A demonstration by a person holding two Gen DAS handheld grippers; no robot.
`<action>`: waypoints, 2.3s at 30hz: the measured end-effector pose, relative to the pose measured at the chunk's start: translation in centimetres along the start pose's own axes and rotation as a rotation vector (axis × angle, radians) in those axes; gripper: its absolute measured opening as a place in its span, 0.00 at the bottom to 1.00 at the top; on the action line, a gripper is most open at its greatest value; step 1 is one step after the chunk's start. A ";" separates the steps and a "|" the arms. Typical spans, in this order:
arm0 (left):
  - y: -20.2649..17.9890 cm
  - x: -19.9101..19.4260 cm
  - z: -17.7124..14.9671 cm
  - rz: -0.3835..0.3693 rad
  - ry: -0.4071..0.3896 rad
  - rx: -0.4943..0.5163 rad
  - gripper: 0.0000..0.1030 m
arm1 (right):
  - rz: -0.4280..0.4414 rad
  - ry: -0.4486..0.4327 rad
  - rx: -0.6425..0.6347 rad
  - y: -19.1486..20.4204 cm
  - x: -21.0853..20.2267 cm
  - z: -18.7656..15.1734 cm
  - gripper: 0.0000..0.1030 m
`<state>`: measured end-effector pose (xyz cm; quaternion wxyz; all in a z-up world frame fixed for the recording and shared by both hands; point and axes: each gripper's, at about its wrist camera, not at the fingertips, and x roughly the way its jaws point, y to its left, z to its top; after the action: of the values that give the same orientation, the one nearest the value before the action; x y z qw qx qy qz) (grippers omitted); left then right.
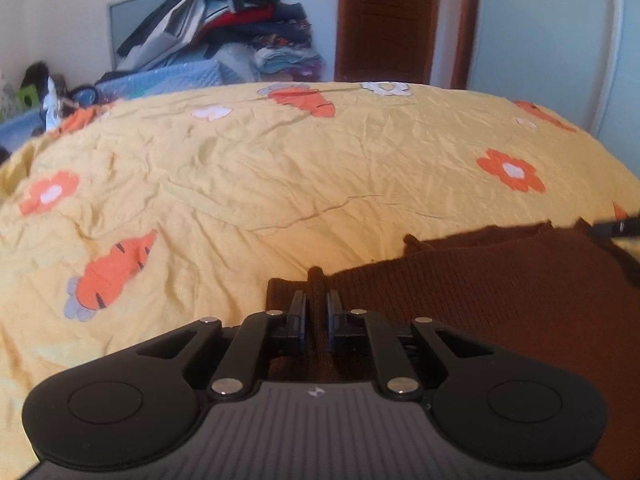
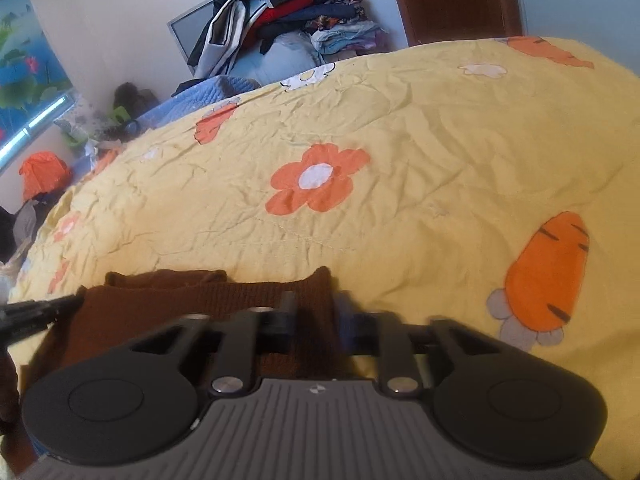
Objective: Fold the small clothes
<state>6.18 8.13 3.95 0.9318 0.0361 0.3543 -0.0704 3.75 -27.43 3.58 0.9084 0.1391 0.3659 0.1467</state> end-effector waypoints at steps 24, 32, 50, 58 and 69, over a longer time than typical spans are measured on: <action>-2.6 -1.5 1.2 0.069 -0.095 0.012 0.11 | -0.082 -0.091 0.010 1.5 -1.5 0.6 0.79; -8.2 0.3 -0.9 0.017 -0.047 0.087 0.93 | -0.076 0.036 -0.196 7.6 2.3 -3.1 0.86; -9.4 -3.4 -4.7 0.023 0.030 0.045 0.99 | -0.118 0.048 -0.417 10.5 -1.9 -9.5 1.00; -8.5 -3.6 -6.6 -0.002 -0.058 0.023 1.00 | -0.083 -0.020 -0.422 9.3 -3.6 -11.1 1.00; -8.5 -3.7 -6.6 0.001 -0.061 0.018 1.00 | -0.078 -0.032 -0.421 9.5 -5.6 -13.9 1.00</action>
<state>-2.24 0.94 1.36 0.9418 0.0425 0.3250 -0.0745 -11.47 -18.75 0.83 0.9282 -0.0657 0.3176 0.1824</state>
